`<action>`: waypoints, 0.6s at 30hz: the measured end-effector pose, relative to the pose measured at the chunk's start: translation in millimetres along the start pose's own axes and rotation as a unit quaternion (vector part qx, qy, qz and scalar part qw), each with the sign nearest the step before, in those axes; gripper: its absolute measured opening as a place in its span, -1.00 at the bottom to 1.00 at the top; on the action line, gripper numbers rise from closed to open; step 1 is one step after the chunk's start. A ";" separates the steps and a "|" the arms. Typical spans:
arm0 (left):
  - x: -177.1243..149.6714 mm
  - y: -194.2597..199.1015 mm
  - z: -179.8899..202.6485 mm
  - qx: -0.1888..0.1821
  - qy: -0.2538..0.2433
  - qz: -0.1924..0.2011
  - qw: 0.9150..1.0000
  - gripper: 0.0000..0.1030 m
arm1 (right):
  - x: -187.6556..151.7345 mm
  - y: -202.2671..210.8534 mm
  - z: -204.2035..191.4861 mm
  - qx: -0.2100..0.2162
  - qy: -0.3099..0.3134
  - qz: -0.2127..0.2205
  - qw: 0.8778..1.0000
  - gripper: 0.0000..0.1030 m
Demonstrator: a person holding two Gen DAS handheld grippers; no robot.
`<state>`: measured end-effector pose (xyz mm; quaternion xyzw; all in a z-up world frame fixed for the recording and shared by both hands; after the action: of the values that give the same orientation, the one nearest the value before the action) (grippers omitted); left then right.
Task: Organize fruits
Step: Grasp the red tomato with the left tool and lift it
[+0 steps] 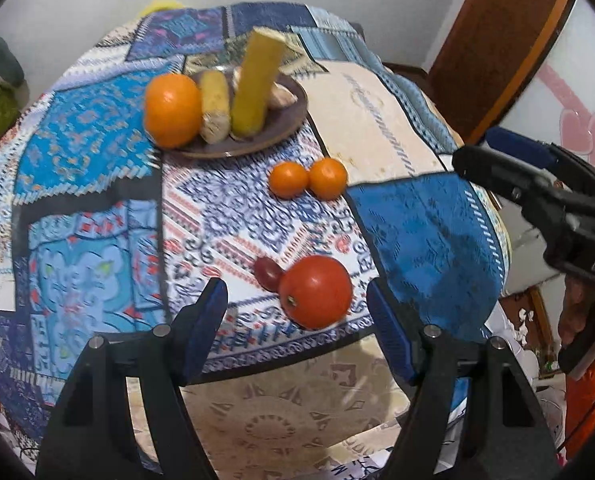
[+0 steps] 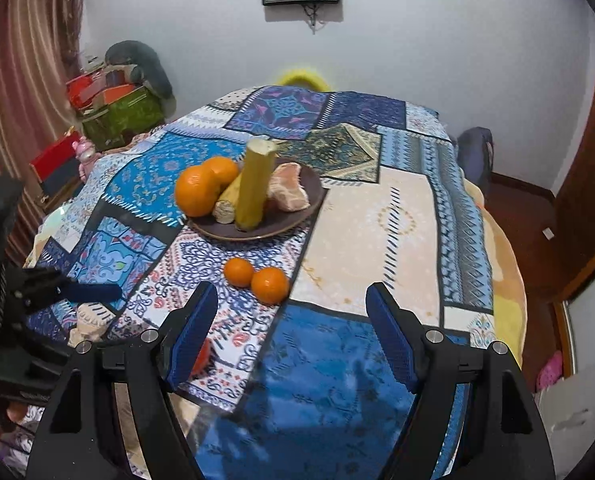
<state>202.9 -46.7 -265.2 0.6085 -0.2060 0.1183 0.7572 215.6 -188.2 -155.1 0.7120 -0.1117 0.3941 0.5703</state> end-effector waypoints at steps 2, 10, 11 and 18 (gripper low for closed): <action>-2.7 -5.1 3.4 -0.004 -0.001 -0.005 1.000 0.39 | -3.5 -0.2 3.4 -0.002 -0.005 -0.003 1.000 0.43; -8.3 -28.5 11.3 -0.003 -0.008 -0.028 1.000 0.25 | -15.7 -7.5 12.4 0.003 -0.019 -0.013 1.000 0.43; -8.9 -32.3 11.7 -0.004 -0.007 -0.031 0.999 0.22 | -16.8 -8.9 12.5 0.006 -0.019 -0.015 1.000 0.43; -7.9 -39.2 9.4 -0.004 -0.005 -0.031 1.000 -0.07 | -18.9 -16.8 10.7 0.009 -0.016 -0.023 1.000 0.43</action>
<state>211.2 -64.3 -301.4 0.6118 -0.1913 0.0910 0.7621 217.9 -197.9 -180.7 0.7256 -0.1012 0.3703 0.5711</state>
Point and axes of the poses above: each gripper's, at about its wrist camera, not at the fingertips, and y roughly against the way its jaws point, z to its right, x to its top, the point moved 6 cm from there along -y, roughly the way its jaws point, and after that the axes turned 2 degrees about y, right-handed, at the moved point
